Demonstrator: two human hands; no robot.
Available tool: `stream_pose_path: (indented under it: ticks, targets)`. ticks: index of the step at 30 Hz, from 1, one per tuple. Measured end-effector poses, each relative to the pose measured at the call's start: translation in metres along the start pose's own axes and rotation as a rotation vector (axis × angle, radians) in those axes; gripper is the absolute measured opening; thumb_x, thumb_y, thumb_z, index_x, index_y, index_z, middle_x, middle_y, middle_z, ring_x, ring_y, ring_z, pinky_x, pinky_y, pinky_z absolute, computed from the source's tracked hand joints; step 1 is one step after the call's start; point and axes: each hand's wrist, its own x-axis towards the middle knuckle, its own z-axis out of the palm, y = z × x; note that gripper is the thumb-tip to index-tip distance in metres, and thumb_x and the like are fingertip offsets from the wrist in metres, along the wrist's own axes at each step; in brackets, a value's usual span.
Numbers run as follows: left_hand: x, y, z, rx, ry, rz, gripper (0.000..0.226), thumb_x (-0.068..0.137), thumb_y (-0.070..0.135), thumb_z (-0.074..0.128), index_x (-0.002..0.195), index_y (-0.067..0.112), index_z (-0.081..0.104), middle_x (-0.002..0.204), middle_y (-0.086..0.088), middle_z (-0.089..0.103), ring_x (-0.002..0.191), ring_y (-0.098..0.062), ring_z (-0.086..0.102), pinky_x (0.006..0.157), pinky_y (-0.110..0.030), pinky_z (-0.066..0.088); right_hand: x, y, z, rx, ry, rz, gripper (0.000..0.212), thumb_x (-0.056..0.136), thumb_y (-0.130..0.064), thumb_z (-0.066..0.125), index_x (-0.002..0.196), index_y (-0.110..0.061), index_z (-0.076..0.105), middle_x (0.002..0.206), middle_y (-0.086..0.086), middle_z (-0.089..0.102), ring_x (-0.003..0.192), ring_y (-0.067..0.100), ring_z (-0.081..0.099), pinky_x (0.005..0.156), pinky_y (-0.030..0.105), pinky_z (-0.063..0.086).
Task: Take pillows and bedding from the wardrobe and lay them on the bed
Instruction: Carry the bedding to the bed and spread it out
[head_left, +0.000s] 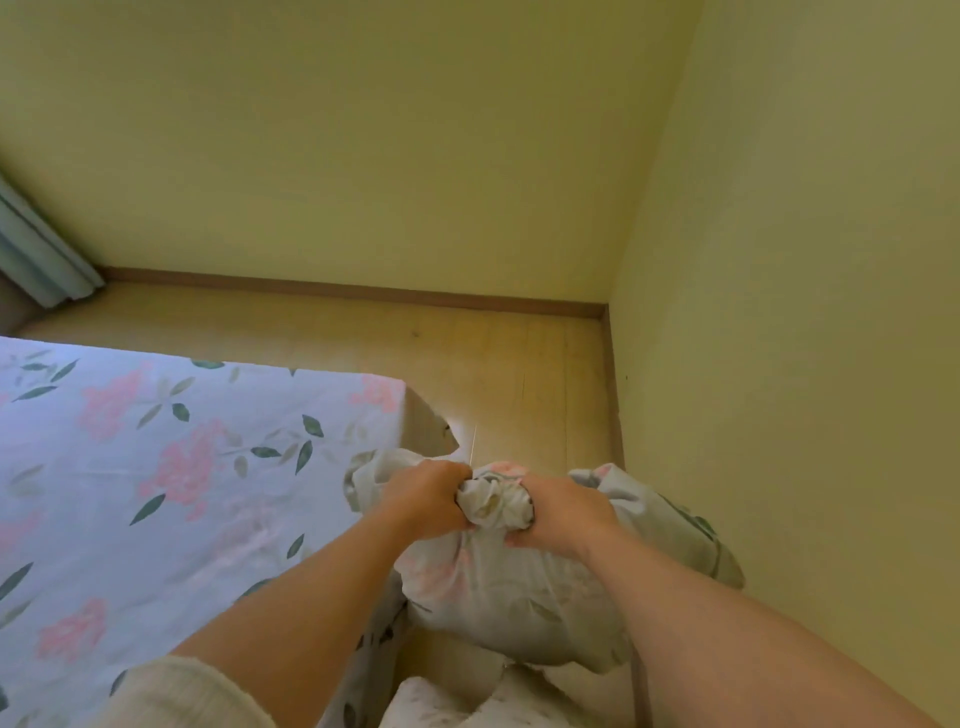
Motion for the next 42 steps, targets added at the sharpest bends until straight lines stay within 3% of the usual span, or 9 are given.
stream_pose_path:
  ticks: [4,8,12,17,23,31,42]
  targets:
    - [0.058,-0.003,-0.025,-0.046,0.075,-0.031,0.024,0.078,0.034,0.061,0.092,0.015,0.059,0.090,-0.004,0.067,0.082,-0.023,0.061,0.067,-0.036,0.049,0.054,0.007,-0.042,-0.040,0.030,-0.013,0.056,0.078,-0.049,0.064,0.125,-0.024,0.048,0.114,0.001,0.067,0.104,0.022,0.062,0.075,0.029,0.043]
    - [0.118,-0.018,-0.054,-0.035,0.125,-0.033,0.024,0.079,0.034,0.059,0.094,0.015,0.059,0.088,-0.004,0.068,0.079,-0.022,0.061,0.059,-0.031,0.043,0.113,0.005,-0.080,-0.084,0.053,-0.013,0.058,0.079,-0.049,0.063,0.128,-0.025,0.044,0.114,0.003,0.067,0.104,0.024,0.062,0.078,0.031,0.045]
    - [0.183,-0.043,-0.085,-0.083,0.150,-0.032,0.016,0.078,0.032,0.060,0.084,0.018,0.056,0.077,0.000,0.061,0.073,-0.020,0.057,0.052,-0.027,0.034,0.181,-0.001,-0.114,-0.124,0.060,0.007,0.062,0.079,-0.051,0.062,0.131,-0.026,0.041,0.116,0.003,0.066,0.107,0.024,0.062,0.079,0.031,0.044]
    - [0.251,-0.080,-0.130,-0.212,0.155,-0.101,0.013,0.078,0.027,0.060,0.078,0.018,0.051,0.077,-0.004,0.060,0.073,-0.020,0.052,0.053,-0.027,0.031,0.268,-0.026,-0.160,-0.190,0.017,0.035,0.061,0.078,-0.054,0.062,0.129,-0.028,0.043,0.120,0.002,0.065,0.112,0.024,0.059,0.086,0.033,0.045]
    - [0.316,-0.115,-0.177,-0.321,0.155,-0.164,0.031,0.076,0.022,0.059,0.058,0.023,0.035,0.068,0.001,0.050,0.072,-0.022,0.050,0.056,-0.028,0.031,0.349,-0.051,-0.204,-0.242,0.036,0.044,0.058,0.077,-0.055,0.062,0.128,-0.033,0.046,0.121,-0.001,0.065,0.114,0.022,0.059,0.084,0.033,0.042]
    - [0.402,-0.141,-0.219,-0.382,0.159,-0.228,0.034,0.074,0.024,0.063,0.056,0.022,0.034,0.057,0.007,0.043,0.072,-0.024,0.052,0.046,-0.025,0.024,0.446,-0.054,-0.259,-0.265,-0.019,-0.003,0.049,0.076,-0.047,0.065,0.120,-0.029,0.053,0.116,-0.004,0.067,0.112,0.018,0.060,0.078,0.031,0.037]
    - [0.556,-0.162,-0.283,-0.391,0.205,-0.333,0.031,0.075,0.026,0.059,0.058,0.022,0.033,0.058,0.007,0.040,0.068,-0.021,0.048,0.059,-0.032,0.035,0.606,-0.035,-0.355,-0.262,-0.114,-0.128,0.056,0.079,-0.047,0.061,0.131,-0.035,0.042,0.122,-0.003,0.064,0.117,0.021,0.057,0.088,0.032,0.041]
